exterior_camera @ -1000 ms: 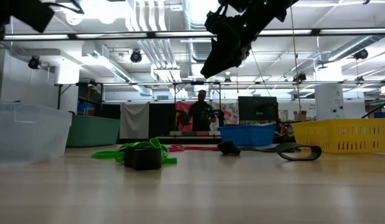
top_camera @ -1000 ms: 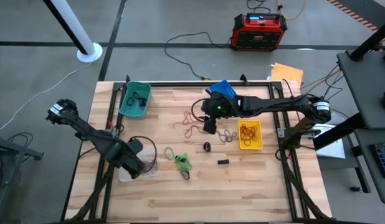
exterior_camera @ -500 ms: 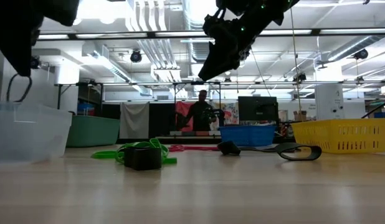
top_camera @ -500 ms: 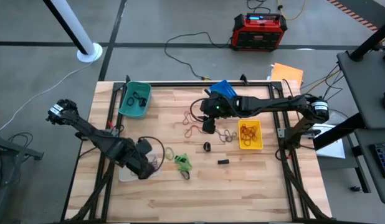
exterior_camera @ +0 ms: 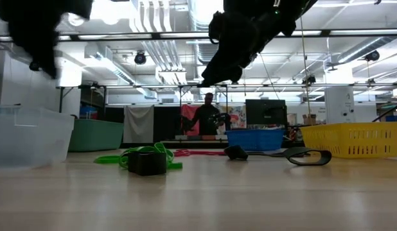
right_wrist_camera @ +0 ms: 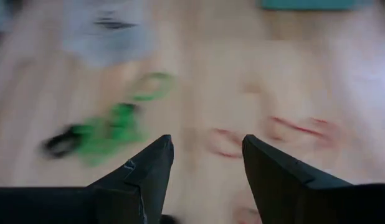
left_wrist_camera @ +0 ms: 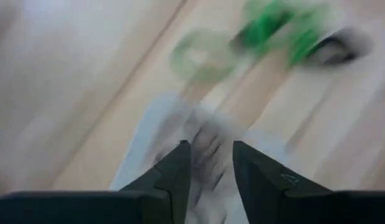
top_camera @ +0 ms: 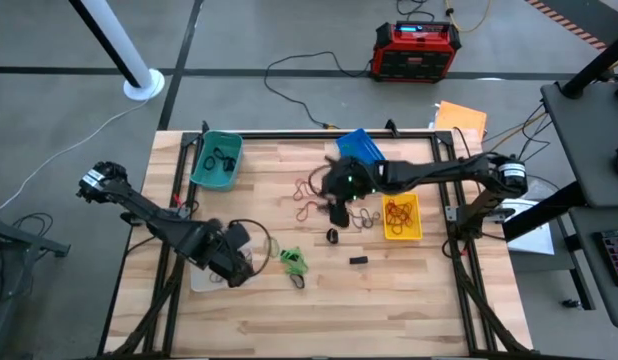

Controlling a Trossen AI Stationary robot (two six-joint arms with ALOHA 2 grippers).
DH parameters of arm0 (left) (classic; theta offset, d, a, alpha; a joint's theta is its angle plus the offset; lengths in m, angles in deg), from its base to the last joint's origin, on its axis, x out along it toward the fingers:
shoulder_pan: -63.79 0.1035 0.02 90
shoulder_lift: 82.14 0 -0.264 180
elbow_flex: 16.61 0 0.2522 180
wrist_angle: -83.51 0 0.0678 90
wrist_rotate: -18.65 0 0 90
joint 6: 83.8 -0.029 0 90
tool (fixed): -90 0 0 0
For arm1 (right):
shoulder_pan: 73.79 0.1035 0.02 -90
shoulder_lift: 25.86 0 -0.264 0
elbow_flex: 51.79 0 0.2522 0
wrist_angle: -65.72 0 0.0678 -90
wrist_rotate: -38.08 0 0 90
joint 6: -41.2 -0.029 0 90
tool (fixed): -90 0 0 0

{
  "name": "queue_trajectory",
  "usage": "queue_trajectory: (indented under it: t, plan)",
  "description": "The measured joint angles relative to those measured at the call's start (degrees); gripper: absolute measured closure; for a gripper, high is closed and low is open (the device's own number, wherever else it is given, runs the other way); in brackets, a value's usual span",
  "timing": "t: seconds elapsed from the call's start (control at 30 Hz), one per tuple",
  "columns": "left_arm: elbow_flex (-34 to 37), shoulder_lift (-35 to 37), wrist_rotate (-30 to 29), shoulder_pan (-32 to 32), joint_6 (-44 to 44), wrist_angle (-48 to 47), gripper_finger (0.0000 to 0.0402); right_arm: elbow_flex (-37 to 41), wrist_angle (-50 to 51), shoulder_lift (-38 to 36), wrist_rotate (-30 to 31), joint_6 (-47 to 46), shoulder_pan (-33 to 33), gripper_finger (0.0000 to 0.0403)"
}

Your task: Sort rubber bands into baskets

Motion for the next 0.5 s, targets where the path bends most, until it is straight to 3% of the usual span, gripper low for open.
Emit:
queue_trajectory:
  t: [0.07,0.17,0.5]
  plan:
    - [-0.15,0.00,-5.08,0.01,-8.72,6.36,0.0293,1.34,-1.51,0.16,-1.61,0.00,1.81,0.0216]
    - [-0.15,0.00,-10.27,1.21,-20.59,13.66,0.0293,2.62,-2.06,0.09,1.06,-0.19,4.30,0.0216]
    - [0.22,-2.43,-6.21,12.53,-38.51,16.79,0.0292,3.09,8.52,-3.56,3.37,-2.22,7.16,0.0216]
